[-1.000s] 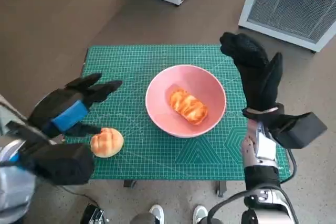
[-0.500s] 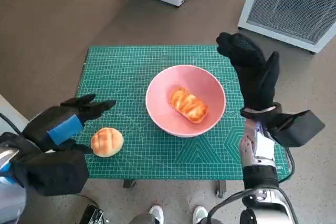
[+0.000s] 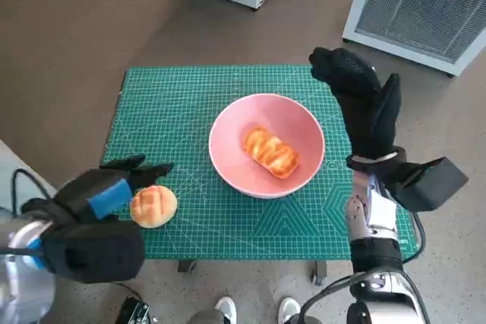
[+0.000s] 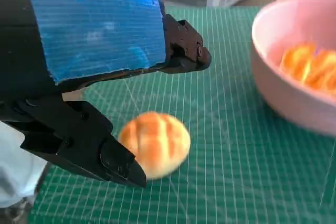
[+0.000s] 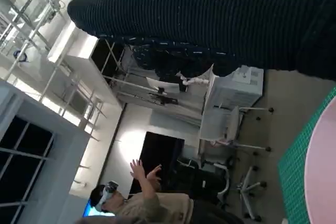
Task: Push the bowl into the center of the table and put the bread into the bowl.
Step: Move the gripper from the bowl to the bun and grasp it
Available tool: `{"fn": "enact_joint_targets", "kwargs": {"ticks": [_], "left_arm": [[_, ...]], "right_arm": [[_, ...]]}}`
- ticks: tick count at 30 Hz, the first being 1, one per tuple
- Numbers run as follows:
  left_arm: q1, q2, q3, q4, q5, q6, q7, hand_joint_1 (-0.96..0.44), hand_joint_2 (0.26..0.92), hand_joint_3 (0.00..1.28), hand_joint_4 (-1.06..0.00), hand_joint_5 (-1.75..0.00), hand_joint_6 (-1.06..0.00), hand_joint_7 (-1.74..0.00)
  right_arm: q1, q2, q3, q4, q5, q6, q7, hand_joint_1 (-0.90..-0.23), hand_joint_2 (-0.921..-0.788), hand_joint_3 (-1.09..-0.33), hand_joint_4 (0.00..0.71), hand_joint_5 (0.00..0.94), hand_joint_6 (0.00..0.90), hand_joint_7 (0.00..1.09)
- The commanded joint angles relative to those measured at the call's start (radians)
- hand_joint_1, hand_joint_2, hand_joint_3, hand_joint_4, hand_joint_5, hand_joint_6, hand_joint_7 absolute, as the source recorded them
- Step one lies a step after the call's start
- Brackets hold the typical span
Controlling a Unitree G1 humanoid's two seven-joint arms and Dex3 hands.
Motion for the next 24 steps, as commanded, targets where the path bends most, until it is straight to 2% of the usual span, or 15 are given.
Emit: {"fn": "enact_joint_targets", "kwargs": {"ticks": [1, 16, 20, 24], "left_arm": [[-0.005, -0.003, -0.051, 0.063, 0.041, -0.014, 0.022, -0.01, 0.719, 0.00, -0.11, 0.00, -0.24, 0.00], [-0.086, -0.081, -0.177, 0.352, 0.090, -0.103, 0.135, 0.01, 0.724, 0.00, -0.13, -0.01, -0.26, -0.01], [-0.094, -0.091, -0.202, 0.405, 0.119, -0.128, 0.184, 0.04, 0.734, 0.01, -0.19, -0.02, -0.32, -0.02], [-0.098, -0.096, -0.219, 0.436, 0.155, -0.146, 0.224, 0.09, 0.773, 0.02, -0.35, -0.04, -0.45, -0.04]], "right_arm": [[0.007, -0.003, -0.002, 0.016, 0.005, 0.014, 0.010, -0.668, -0.921, -0.732, 0.234, 0.002, 0.144, 0.45], [0.014, -0.005, -0.003, 0.010, 0.006, 0.022, 0.010, -0.675, -0.921, -0.731, 0.234, 0.001, 0.142, 0.46], [0.017, -0.006, -0.003, 0.005, 0.005, 0.023, 0.009, -0.681, -0.921, -0.731, 0.234, 0.001, 0.144, 0.46], [0.019, -0.009, -0.003, -0.002, 0.006, 0.029, 0.008, -0.683, -0.921, -0.731, 0.234, 0.001, 0.148, 0.46]]}}
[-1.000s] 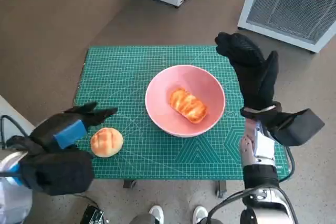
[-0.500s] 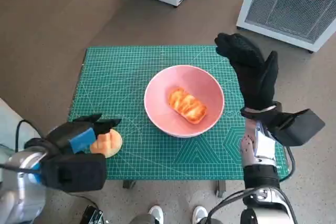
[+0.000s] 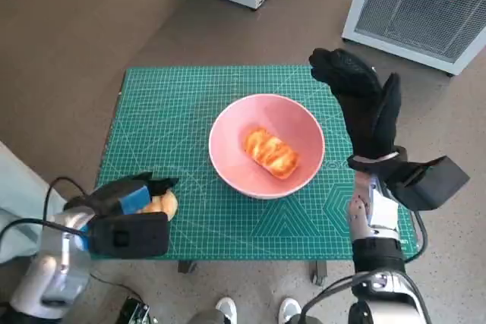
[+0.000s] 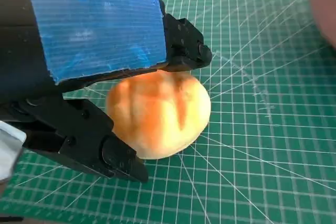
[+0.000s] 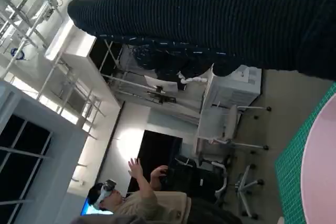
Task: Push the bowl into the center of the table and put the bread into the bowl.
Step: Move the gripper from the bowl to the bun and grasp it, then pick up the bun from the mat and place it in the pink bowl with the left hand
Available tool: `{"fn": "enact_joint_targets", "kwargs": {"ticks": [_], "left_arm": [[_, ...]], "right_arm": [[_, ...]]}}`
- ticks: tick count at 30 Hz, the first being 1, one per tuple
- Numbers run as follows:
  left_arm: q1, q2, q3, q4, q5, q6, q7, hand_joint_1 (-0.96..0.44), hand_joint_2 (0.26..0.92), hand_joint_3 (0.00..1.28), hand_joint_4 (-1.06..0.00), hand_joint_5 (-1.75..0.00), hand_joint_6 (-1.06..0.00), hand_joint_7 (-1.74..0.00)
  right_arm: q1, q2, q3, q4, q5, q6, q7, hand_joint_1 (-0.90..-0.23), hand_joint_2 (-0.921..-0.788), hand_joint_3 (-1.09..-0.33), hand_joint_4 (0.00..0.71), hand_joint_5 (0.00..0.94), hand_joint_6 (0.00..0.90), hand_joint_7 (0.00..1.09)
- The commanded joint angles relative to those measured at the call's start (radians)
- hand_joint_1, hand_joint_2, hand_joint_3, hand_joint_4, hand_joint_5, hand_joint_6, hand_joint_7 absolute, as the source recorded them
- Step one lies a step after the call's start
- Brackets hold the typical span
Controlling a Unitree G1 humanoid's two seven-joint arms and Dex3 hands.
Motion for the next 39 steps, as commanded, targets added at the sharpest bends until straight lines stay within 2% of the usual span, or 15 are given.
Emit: {"fn": "enact_joint_targets", "kwargs": {"ticks": [1, 2, 8, 9, 10, 11, 14, 19, 30, 39], "left_arm": [[-0.013, -0.006, -0.025, 0.039, 0.045, -0.026, 0.046, 0.10, 0.788, 0.03, -0.41, -0.05, -0.50, -0.05], [-0.012, -0.007, -0.028, 0.047, 0.052, -0.033, 0.059, 0.11, 0.812, 0.03, -0.48, -0.06, -0.56, -0.07], [-0.016, -0.013, -0.038, 0.096, 0.070, -0.069, 0.110, 0.13, 0.860, 0.04, -0.70, -0.15, -0.74, -0.13], [-0.017, -0.013, -0.038, 0.103, 0.070, -0.074, 0.115, 0.21, 0.882, 0.08, -0.66, -0.57, -0.76, -0.21], [-0.016, -0.013, -0.037, 0.109, 0.067, -0.081, 0.118, 0.26, 0.896, 0.12, -0.62, -0.85, -0.72, -0.35], [-0.016, -0.011, -0.034, 0.116, 0.061, -0.092, 0.120, 0.17, 0.905, 0.12, -0.63, -1.01, -0.66, -0.64], [-0.016, -0.006, -0.029, 0.126, 0.048, -0.111, 0.121, 0.06, 0.914, 0.11, -0.65, -1.19, -0.61, -0.97], [-0.015, 0.002, -0.009, 0.107, 0.029, -0.121, 0.108, 0.01, 0.911, 0.10, -0.67, -1.23, -0.62, -1.11], [-0.023, 0.012, 0.058, -0.011, -0.018, -0.070, 0.034, 0.00, 0.914, 0.10, -0.67, -1.22, -0.60, -1.17], [-0.100, 0.009, 0.134, -0.153, -0.067, 0.021, -0.046, 0.00, 0.920, 0.10, -0.66, -1.20, -0.58, -1.21]], "right_arm": [[0.019, -0.004, -0.002, -0.003, 0.006, 0.021, 0.003, -0.683, -0.921, -0.731, 0.234, 0.001, 0.149, 0.46], [0.020, -0.004, -0.002, -0.004, 0.005, 0.021, 0.002, -0.683, -0.921, -0.731, 0.234, 0.001, 0.149, 0.47], [0.027, -0.002, 0.000, -0.016, 0.002, 0.024, -0.001, -0.683, -0.921, -0.731, 0.234, 0.001, 0.149, 0.47], [0.027, -0.002, 0.000, -0.017, 0.002, 0.024, -0.001, -0.683, -0.921, -0.731, 0.234, 0.001, 0.149, 0.47], [0.029, -0.001, 0.000, -0.019, 0.002, 0.024, -0.001, -0.682, -0.921, -0.731, 0.234, 0.001, 0.149, 0.47], [0.029, -0.001, 0.000, -0.019, 0.003, 0.025, -0.001, -0.682, -0.921, -0.731, 0.234, 0.001, 0.149, 0.47], [0.029, -0.002, -0.001, -0.018, 0.004, 0.026, 0.000, -0.683, -0.921, -0.732, 0.234, 0.001, 0.148, 0.47], [0.028, -0.002, -0.002, -0.016, 0.004, 0.024, 0.000, -0.682, -0.921, -0.732, 0.233, 0.000, 0.147, 0.47], [0.025, -0.002, -0.005, -0.008, 0.008, 0.027, 0.003, -0.683, -0.921, -0.731, 0.238, 0.003, 0.146, 0.47], [0.018, -0.002, -0.008, 0.001, 0.014, 0.030, 0.007, -0.685, -0.921, -0.726, 0.247, 0.006, 0.141, 0.47]]}}
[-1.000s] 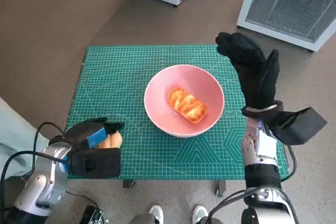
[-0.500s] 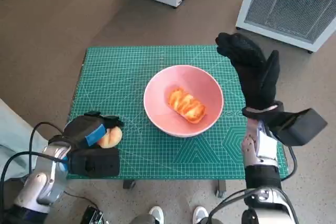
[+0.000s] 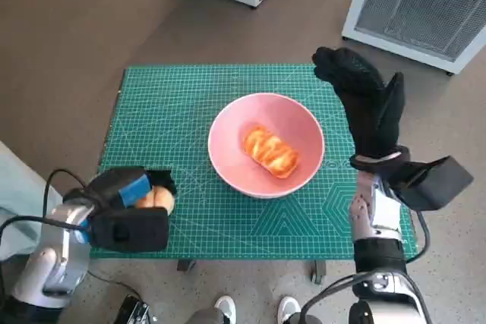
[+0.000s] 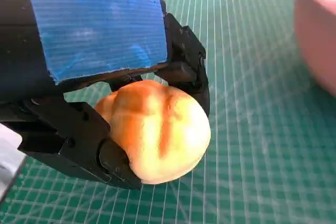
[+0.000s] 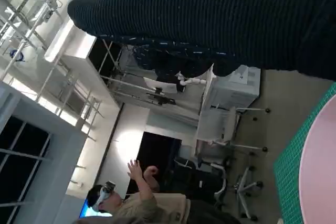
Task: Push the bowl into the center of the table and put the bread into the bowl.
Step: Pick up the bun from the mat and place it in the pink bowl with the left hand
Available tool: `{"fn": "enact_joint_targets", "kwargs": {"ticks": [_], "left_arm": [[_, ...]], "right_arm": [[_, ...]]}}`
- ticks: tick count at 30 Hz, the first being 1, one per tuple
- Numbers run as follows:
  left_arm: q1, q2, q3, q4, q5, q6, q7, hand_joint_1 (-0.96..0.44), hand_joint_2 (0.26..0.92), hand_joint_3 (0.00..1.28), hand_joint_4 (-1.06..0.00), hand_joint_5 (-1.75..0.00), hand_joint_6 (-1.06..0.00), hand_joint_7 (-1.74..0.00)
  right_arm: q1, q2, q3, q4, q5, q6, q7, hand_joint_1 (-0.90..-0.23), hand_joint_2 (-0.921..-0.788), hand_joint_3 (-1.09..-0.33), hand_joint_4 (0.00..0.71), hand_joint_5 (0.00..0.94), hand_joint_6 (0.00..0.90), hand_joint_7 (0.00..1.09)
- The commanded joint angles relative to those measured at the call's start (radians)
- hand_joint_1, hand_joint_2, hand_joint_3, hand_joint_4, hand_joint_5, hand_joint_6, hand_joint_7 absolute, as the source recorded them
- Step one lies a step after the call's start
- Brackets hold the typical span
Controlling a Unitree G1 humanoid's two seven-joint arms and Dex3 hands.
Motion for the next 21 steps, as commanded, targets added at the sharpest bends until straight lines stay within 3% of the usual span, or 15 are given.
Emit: {"fn": "enact_joint_targets", "kwargs": {"ticks": [1, 11, 21], "left_arm": [[-0.069, 0.006, 0.048, -0.087, -0.026, 0.050, -0.038, 0.00, 0.920, 0.10, -0.66, -1.21, -0.58, -1.22], [-0.250, -0.028, 0.071, -0.204, -0.047, 0.171, -0.087, 0.00, 0.920, 0.09, -0.67, -1.23, -0.60, -1.16], [-0.457, -0.077, -0.002, -0.223, -0.015, 0.233, -0.103, 0.00, 0.918, 0.07, -0.69, -1.25, -0.62, -1.09]], "right_arm": [[0.010, 0.002, -0.005, 0.015, 0.011, 0.017, 0.007, -0.685, -0.921, -0.726, 0.247, 0.006, 0.141, 0.47], [0.012, 0.002, -0.005, 0.007, 0.014, 0.023, 0.008, -0.682, -0.921, -0.724, 0.250, 0.006, 0.141, 0.47], [0.019, 0.004, -0.006, 0.008, 0.014, 0.019, 0.012, -0.695, -0.921, -0.721, 0.245, 0.003, 0.140, 0.47]]}}
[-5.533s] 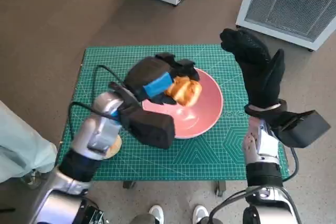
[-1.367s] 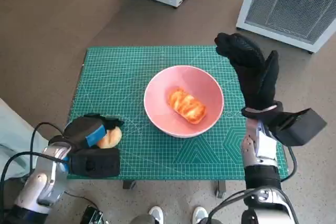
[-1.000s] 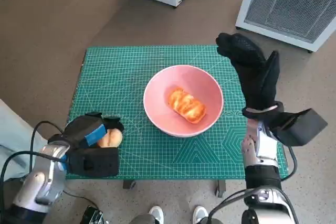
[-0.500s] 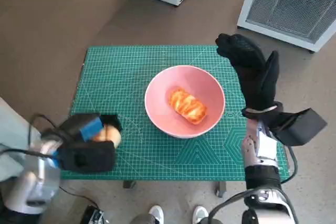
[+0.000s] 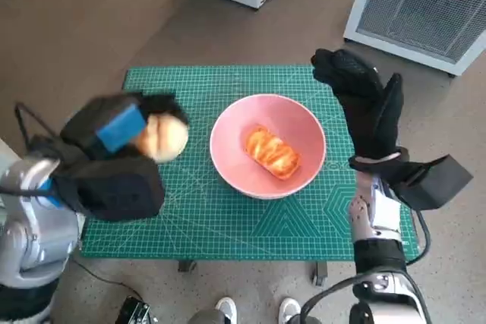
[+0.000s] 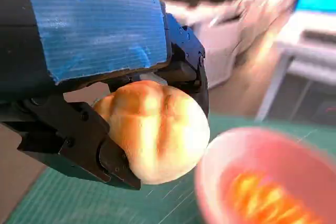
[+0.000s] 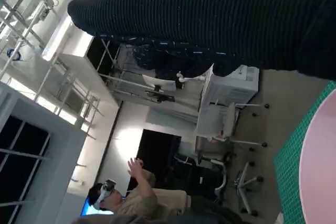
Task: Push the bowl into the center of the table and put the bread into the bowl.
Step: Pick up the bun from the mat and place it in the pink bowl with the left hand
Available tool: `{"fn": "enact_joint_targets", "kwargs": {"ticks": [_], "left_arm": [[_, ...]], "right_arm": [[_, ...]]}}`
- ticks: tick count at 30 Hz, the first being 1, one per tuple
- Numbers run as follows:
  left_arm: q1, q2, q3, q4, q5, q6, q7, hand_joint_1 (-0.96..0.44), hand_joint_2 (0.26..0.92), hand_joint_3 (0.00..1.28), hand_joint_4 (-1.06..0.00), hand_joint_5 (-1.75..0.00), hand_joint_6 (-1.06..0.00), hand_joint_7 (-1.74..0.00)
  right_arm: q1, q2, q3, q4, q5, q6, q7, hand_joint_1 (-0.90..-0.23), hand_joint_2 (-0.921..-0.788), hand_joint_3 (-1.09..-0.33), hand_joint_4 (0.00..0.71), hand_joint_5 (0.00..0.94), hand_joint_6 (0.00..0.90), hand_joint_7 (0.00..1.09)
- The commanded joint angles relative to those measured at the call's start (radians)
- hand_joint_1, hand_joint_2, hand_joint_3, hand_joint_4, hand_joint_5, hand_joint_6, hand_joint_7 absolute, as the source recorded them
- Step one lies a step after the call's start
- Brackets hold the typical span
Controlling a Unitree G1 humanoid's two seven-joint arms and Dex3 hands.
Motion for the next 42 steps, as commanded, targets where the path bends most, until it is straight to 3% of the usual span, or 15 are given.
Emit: {"fn": "enact_joint_targets", "kwargs": {"ticks": [1, 7, 18, 23, 28, 32, 33, 34, 35, 37, 39, 42], "left_arm": [[-0.103, -0.032, -0.043, -0.010, 0.016, 0.010, -0.006, 0.00, 0.918, 0.07, -0.69, -1.26, -0.63, -1.08], [-0.198, -0.074, -0.108, 0.043, 0.029, -0.038, 0.003, 0.00, 0.916, 0.07, -0.69, -1.26, -0.63, -1.07], [-0.355, -0.172, -0.222, 0.241, 0.016, -0.093, -0.041, 0.00, 0.920, 0.12, -0.62, -1.19, -0.57, -1.27], [-0.398, -0.229, -0.273, 0.338, 0.038, -0.096, -0.037, 0.00, 0.920, 0.11, -0.65, -1.17, -0.56, -1.27], [-0.425, -0.283, -0.321, 0.466, 0.061, -0.107, -0.017, 0.00, 0.915, 0.11, -0.68, -1.21, -0.56, -1.20], [-0.432, -0.308, -0.343, 0.536, 0.057, -0.115, -0.027, 0.00, 0.920, 0.14, -0.62, -1.29, -0.54, -1.21], [-0.432, -0.313, -0.346, 0.548, 0.054, -0.118, -0.033, 0.07, 0.920, 0.15, -0.60, -1.31, -0.47, -1.11], [-0.426, -0.317, -0.344, 0.556, 0.041, -0.122, -0.044, 0.17, 0.920, 0.17, -0.57, -1.34, -0.41, -0.88], [-0.422, -0.318, -0.342, 0.560, 0.032, -0.125, -0.051, 0.12, 0.858, 0.15, -0.43, -1.00, -0.35, -0.66], [-0.419, -0.320, -0.338, 0.563, 0.024, -0.130, -0.057, 0.07, 0.793, 0.13, -0.37, -0.46, -0.33, -0.32], [-0.421, -0.320, -0.338, 0.567, 0.023, -0.132, -0.058, 0.04, 0.768, 0.12, -0.36, -0.21, -0.34, -0.16], [-0.421, -0.320, -0.338, 0.569, 0.022, -0.134, -0.058, 0.04, 0.757, 0.12, -0.36, -0.10, -0.34, -0.09]], "right_arm": [[0.020, 0.003, -0.006, 0.008, 0.010, 0.007, 0.008, -0.696, -0.921, -0.721, 0.244, 0.002, 0.140, 0.47], [0.021, 0.000, -0.009, 0.009, 0.010, 0.006, 0.007, -0.696, -0.921, -0.722, 0.246, 0.002, 0.138, 0.47], [0.035, -0.003, -0.016, -0.003, 0.009, -0.003, 0.005, -0.692, -0.921, -0.720, 0.248, 0.003, 0.135, 0.47], [0.042, -0.005, -0.021, -0.006, 0.005, -0.008, 0.001, -0.689, -0.921, -0.719, 0.247, 0.002, 0.129, 0.46], [0.050, -0.005, -0.025, -0.012, 0.006, -0.008, -0.003, -0.688, -0.921, -0.718, 0.248, 0.002, 0.128, 0.46], [0.054, -0.005, -0.028, -0.017, 0.006, -0.008, -0.006, -0.687, -0.921, -0.717, 0.249, 0.002, 0.126, 0.46], [0.055, -0.005, -0.029, -0.019, 0.006, -0.007, -0.007, -0.687, -0.921, -0.717, 0.249, 0.002, 0.126, 0.46], [0.057, -0.005, -0.030, -0.023, 0.007, -0.006, -0.007, -0.686, -0.921, -0.717, 0.249, 0.002, 0.126, 0.45], [0.059, -0.005, -0.030, -0.025, 0.007, -0.006, -0.008, -0.686, -0.921, -0.717, 0.249, 0.002, 0.126, 0.45], [0.061, -0.004, -0.031, -0.029, 0.007, -0.005, -0.008, -0.685, -0.921, -0.717, 0.249, 0.002, 0.127, 0.45], [0.062, -0.004, -0.031, -0.031, 0.006, -0.003, -0.008, -0.685, -0.921, -0.717, 0.249, 0.002, 0.127, 0.45], [0.062, -0.004, -0.032, -0.032, 0.005, -0.002, -0.008, -0.685, -0.921, -0.717, 0.249, 0.002, 0.128, 0.45]]}}
